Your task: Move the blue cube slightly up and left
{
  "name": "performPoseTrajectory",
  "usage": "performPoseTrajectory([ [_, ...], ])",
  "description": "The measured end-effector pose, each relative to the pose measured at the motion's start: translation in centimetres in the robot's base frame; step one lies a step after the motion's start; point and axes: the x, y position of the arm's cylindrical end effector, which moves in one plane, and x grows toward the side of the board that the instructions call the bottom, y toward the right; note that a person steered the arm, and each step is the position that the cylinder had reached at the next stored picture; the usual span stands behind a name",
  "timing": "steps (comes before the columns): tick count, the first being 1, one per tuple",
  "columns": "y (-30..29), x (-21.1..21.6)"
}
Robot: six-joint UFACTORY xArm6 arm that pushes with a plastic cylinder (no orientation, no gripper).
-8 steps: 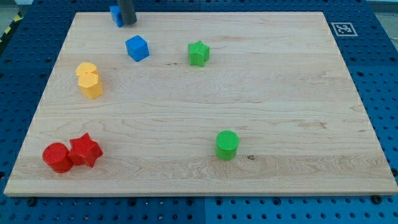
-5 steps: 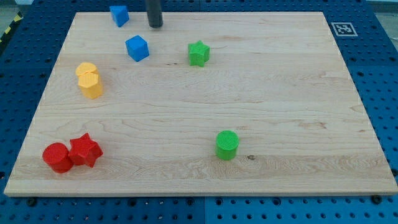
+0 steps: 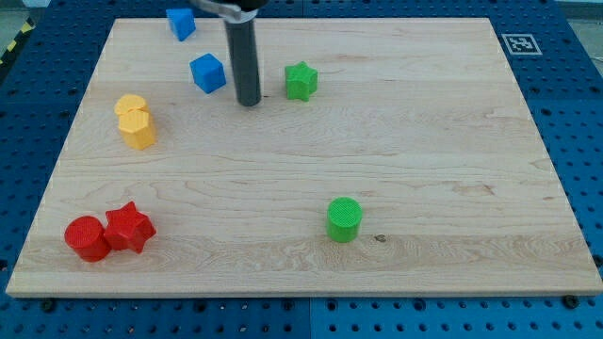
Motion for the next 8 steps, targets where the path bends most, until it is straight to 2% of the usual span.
performPoseTrajectory([
  [1, -0.2, 0.3],
  [3, -3.4, -2.6],
  [4, -3.4, -2.8],
  [6, -3.9, -5.7],
  [8, -4.2, -6.3],
])
